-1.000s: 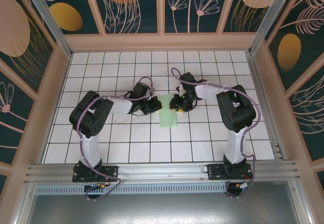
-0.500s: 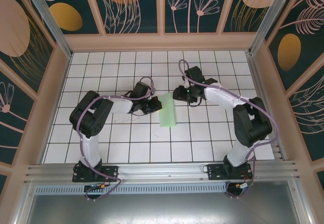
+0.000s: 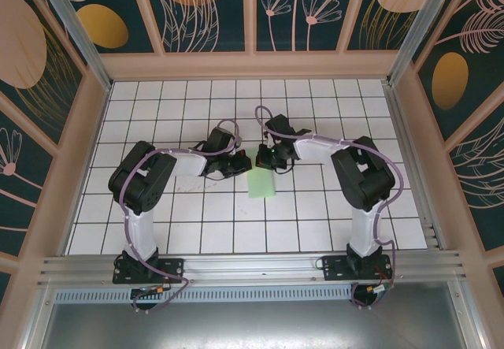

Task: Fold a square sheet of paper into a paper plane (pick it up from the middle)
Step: First fold in half a square sheet of paper at the center of the table.

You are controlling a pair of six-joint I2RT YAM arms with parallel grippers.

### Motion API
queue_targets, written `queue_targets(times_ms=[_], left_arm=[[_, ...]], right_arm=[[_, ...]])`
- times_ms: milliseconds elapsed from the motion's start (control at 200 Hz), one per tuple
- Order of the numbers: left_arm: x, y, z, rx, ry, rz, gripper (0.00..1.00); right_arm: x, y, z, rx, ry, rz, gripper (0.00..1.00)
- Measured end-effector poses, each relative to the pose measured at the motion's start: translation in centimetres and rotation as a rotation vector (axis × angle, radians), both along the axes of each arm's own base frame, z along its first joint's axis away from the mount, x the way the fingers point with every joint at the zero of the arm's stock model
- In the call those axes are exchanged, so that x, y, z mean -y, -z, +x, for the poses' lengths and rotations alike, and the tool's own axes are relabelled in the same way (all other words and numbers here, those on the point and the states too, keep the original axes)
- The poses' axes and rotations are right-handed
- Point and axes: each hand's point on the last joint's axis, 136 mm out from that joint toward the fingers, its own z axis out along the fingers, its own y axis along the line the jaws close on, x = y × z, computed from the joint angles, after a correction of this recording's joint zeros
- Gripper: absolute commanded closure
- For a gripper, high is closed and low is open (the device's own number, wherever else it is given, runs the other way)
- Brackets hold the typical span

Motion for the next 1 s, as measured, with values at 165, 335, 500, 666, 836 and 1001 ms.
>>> queue_targets(times_ms=[165,335,500,666,836,1001], left_arm=[[0.0,0.0,0.0,-0.002,0.000,0.001,1.00],[-0.1,0.2,0.0,-0.008,-0.001,0.006,1.00],[-0.1,0.4,-0.1,-0.012,-0.002,0.011,1.00],[-0.1,0.4,-0.1,-0.012,-0.003,0.012,1.00],[-0.1,0.4,-0.1,-0.012,-0.003,0.012,1.00],[-0.1,0.4,-0.1,-0.012,-0.003,0.012,1.00]], right_arm=[[0.5,0.8,-0.1,-0.018,0.005,0.007,1.00],[1.0,1.4,-0.2,-0.014,-0.007,0.035,1.00],[1.8,1.4,-0.4,0.012,-0.028,0.101,1.00],[4.8,1.4,-0.9,0.012,0.008,0.118,1.00],[7.9,0.6,-0.5,0.020,0.086,0.077,1.00],[6.2,-1.8,0.3,0.085,0.052,0.108,1.00]])
